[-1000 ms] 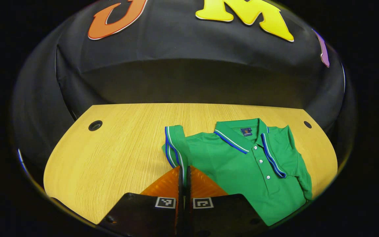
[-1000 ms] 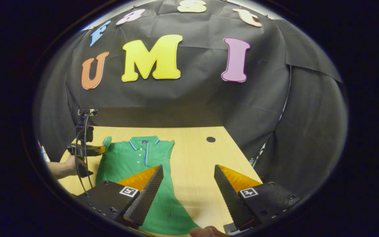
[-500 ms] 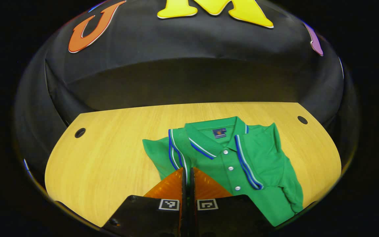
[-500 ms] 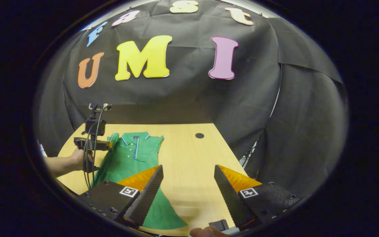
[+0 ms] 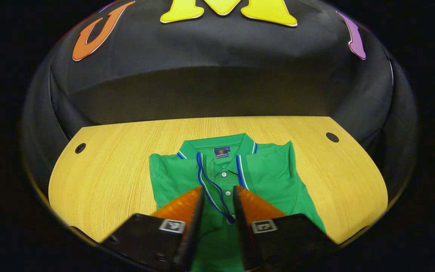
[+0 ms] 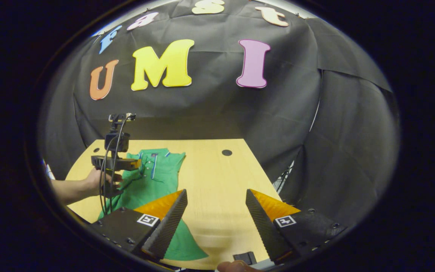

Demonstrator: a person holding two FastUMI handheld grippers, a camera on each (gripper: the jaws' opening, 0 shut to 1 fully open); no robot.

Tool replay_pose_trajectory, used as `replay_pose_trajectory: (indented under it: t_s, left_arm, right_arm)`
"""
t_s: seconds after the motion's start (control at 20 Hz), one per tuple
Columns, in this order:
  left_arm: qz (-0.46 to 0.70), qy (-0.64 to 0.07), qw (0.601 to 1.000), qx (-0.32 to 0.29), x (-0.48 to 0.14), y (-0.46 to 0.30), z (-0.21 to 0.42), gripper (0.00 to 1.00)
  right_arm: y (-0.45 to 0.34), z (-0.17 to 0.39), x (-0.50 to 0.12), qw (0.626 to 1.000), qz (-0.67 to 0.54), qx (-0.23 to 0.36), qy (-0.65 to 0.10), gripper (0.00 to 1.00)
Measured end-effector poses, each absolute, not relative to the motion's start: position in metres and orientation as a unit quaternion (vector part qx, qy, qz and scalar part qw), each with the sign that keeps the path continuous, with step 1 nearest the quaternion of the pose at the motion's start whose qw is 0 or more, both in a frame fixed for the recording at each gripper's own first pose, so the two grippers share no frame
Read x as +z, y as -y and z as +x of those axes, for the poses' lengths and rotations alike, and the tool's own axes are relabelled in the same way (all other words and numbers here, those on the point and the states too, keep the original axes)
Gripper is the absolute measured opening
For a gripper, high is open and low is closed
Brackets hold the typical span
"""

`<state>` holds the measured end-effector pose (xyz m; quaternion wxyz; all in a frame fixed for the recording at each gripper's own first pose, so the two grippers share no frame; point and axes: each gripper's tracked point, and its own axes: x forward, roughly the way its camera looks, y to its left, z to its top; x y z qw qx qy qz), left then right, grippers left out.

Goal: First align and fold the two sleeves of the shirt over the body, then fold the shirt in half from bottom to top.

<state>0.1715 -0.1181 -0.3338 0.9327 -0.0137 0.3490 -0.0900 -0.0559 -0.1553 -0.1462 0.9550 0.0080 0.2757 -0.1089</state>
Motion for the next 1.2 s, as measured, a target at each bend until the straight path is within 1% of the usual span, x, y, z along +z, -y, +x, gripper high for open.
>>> replay_pose_trajectory:
  t_s: [0.05,0.1,0.15,0.2,0.25,0.3,0.4,0.45,0.75,0.9,0.95,1.2]
  left_arm:
    - [-0.018,-0.341,0.936,-0.085,-0.329,0.114,0.171,0.78]
    - [-0.023,-0.333,0.939,-0.078,-0.323,0.111,0.170,0.89]
    - [-0.026,-0.326,0.943,-0.069,-0.315,0.104,0.168,0.90]
    - [-0.028,-0.318,0.945,-0.063,-0.307,0.098,0.166,0.95]
    - [-0.029,-0.309,0.949,-0.058,-0.299,0.091,0.161,1.00]
    - [-0.031,-0.299,0.952,-0.055,-0.289,0.085,0.158,1.00]
    - [-0.037,-0.284,0.957,-0.051,-0.271,0.075,0.149,1.00]
    - [-0.038,-0.279,0.958,-0.046,-0.262,0.068,0.142,1.00]
    - [-0.042,-0.241,0.969,-0.034,-0.209,0.033,0.090,1.00]
    - [-0.038,-0.231,0.972,-0.023,-0.196,0.009,0.055,1.00]
    - [-0.037,-0.230,0.972,-0.020,-0.195,0.003,0.045,1.00]
    - [-0.037,-0.241,0.970,-0.018,-0.191,-0.022,-0.009,1.00]
  right_arm:
    - [0.152,-0.053,-0.145,0.956,0.009,-0.105,-0.273,0.96]
    - [0.149,-0.051,-0.145,0.957,0.009,-0.100,-0.271,0.95]
    - [0.146,-0.048,-0.144,0.958,0.007,-0.096,-0.269,0.97]
    - [0.142,-0.046,-0.143,0.960,0.005,-0.091,-0.266,0.95]
    - [0.138,-0.043,-0.142,0.961,0.002,-0.085,-0.264,0.97]
    - [0.132,-0.041,-0.141,0.962,0.001,-0.078,-0.261,0.95]
    - [0.121,-0.035,-0.138,0.965,-0.004,-0.065,-0.254,0.95]
    - [0.114,-0.032,-0.137,0.967,-0.006,-0.056,-0.250,0.97]
    - [0.085,-0.018,-0.138,0.972,-0.022,-0.006,-0.234,0.95]
    - [0.077,-0.018,-0.140,0.973,-0.030,0.014,-0.227,0.95]
    - [0.075,-0.018,-0.142,0.973,-0.030,0.018,-0.229,0.97]
    - [0.064,-0.030,-0.159,0.968,-0.036,0.041,-0.245,0.98]
